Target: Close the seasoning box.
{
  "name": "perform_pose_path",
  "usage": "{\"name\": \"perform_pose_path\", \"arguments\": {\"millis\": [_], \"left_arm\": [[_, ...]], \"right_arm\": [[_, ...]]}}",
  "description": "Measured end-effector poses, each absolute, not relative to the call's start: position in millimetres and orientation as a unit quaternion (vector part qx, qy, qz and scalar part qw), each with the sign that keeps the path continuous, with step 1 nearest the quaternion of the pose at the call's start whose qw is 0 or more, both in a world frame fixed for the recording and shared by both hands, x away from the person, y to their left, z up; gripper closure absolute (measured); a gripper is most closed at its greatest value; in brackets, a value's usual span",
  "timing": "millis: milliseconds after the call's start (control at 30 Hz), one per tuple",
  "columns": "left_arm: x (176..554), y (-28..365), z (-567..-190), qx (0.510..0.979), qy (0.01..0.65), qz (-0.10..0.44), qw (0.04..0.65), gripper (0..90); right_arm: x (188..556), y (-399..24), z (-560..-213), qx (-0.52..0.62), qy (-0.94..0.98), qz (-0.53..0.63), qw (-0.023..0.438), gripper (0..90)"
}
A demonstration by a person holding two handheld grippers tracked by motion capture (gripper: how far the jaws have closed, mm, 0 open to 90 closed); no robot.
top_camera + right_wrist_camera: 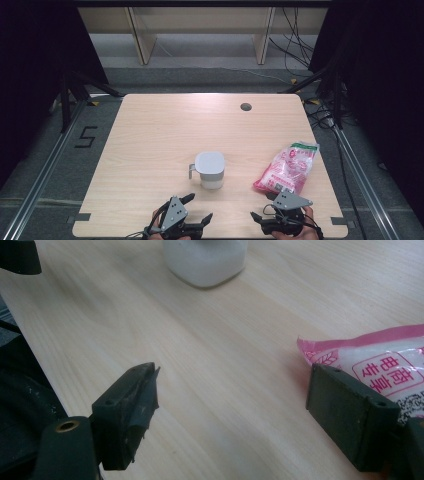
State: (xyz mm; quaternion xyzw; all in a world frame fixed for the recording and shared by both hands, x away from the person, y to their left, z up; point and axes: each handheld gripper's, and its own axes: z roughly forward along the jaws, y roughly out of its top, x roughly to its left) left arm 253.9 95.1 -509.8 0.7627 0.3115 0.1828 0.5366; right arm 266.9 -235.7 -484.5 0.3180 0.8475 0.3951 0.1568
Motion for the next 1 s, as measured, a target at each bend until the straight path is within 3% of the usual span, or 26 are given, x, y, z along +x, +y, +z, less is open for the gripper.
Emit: {"name": "perform_pose_path", "arguments": {"millis": [1000], "left_arm": [[257.2, 102.4, -511.7, 0.757, 0.336, 0.177, 0.532, 18.0]], "right_arm": [[256.6, -244.0, -491.4, 0.338, 0.842, 0.390, 0.157, 21.7]]}}
